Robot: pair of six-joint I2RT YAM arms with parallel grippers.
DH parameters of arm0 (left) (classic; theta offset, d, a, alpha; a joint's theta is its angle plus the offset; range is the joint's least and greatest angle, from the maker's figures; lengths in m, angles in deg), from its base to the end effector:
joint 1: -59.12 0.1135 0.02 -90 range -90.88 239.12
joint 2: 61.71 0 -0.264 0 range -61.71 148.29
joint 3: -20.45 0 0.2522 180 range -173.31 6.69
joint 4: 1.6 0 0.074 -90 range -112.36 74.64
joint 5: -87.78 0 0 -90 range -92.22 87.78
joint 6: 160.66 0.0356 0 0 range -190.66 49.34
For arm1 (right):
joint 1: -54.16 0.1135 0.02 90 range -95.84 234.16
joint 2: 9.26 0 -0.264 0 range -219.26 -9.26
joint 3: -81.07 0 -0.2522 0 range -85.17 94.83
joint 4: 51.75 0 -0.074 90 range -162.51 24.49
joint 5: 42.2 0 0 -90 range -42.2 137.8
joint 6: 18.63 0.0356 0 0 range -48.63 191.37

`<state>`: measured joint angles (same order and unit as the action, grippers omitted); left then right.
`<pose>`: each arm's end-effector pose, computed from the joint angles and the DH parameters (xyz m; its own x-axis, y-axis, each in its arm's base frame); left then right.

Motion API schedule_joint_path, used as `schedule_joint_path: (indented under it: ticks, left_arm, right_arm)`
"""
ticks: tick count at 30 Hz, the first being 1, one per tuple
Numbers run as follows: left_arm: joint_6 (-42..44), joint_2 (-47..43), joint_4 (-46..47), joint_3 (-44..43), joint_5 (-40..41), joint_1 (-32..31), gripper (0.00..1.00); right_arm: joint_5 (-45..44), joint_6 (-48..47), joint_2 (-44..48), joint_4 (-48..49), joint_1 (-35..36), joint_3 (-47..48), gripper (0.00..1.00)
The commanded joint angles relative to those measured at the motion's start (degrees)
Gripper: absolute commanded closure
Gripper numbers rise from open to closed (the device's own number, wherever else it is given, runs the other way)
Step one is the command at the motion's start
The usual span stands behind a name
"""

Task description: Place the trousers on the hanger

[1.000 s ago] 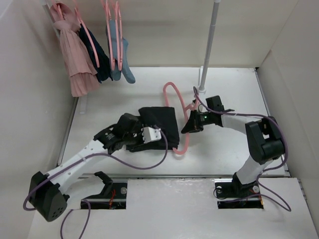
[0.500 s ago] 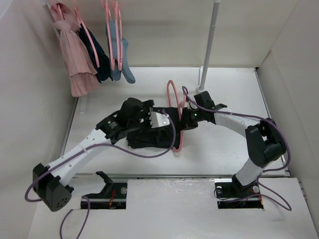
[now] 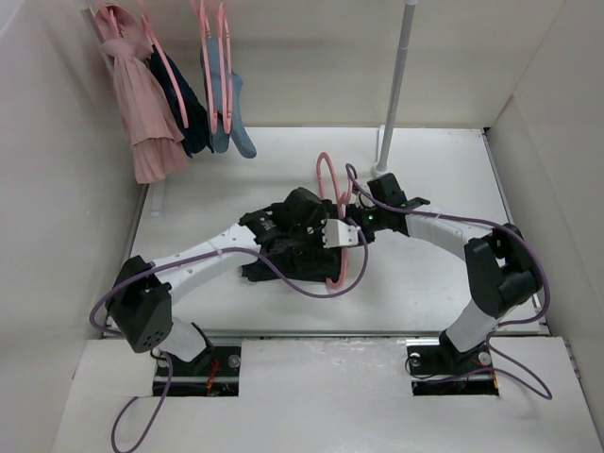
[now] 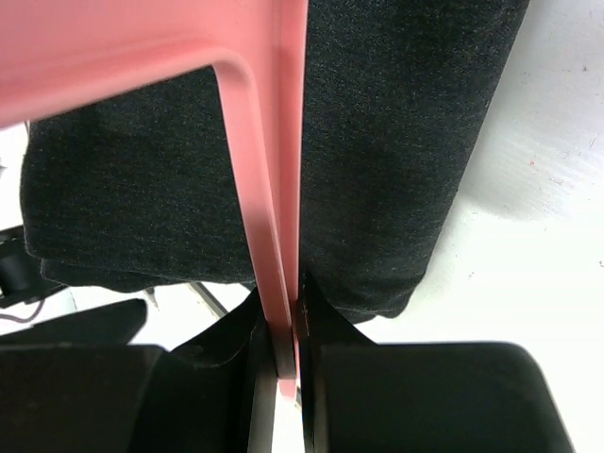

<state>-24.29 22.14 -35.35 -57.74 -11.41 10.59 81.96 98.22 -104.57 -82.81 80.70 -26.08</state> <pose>0.2123 -0.2488 0.2818 0.3044 0.7345 -0.6065 0.8711 0.0430 0.4893 0.2944 0.1694 0.1968 -0.9437 -0.0536 -0.3265 -0.2714 0.6897 0.6713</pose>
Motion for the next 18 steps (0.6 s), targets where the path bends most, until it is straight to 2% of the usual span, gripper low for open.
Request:
schedule_joint_path:
  ticks: [1,2,4,5,7,8,9,12,18]
  left_arm:
    - [-1.8,-1.0,2.0,2.7,3.0,-1.2,0.02]
    - [-1.1,-1.0,2.0,3.6,5.5,-1.2,0.05]
    - [-0.6,0.4,2.6,6.2,7.9,-1.2,0.21]
    - [-0.6,0.4,2.6,6.9,9.1,-1.2,0.41]
    - [0.0,0.4,0.1,7.6,9.6,0.2,0.58]
    - [0.0,-0.8,-0.7,7.6,9.0,1.8,0.69]
    - [-0.9,-1.7,-1.2,7.6,9.9,2.4,1.00]
    - [-3.1,-6.0,-2.6,6.2,10.7,3.0,1.00]
    - [-6.7,-12.0,-7.2,-5.5,11.9,3.0,1.00]
  right_arm:
    - [-1.4,-0.3,-0.7,2.3,-0.2,-1.1,1.00]
    - [-1.4,-0.8,-0.7,2.3,-0.2,-1.1,1.00]
    - [-1.4,-0.8,-0.7,1.7,-0.8,-1.1,1.00]
    - [-1.4,-0.8,-0.7,1.7,-1.5,-1.1,1.00]
    - [-2.0,-0.8,-0.1,1.7,-3.2,-2.6,1.00]
    - [-2.0,-0.8,0.6,1.7,-3.8,-3.2,1.00]
    - [-2.5,-0.1,0.6,1.7,-4.5,-3.8,1.00]
    - [-1.8,0.6,1.2,3.1,-6.4,-5.6,1.00]
    - [-0.7,2.6,-2.2,4.4,-6.4,-5.6,1.00]
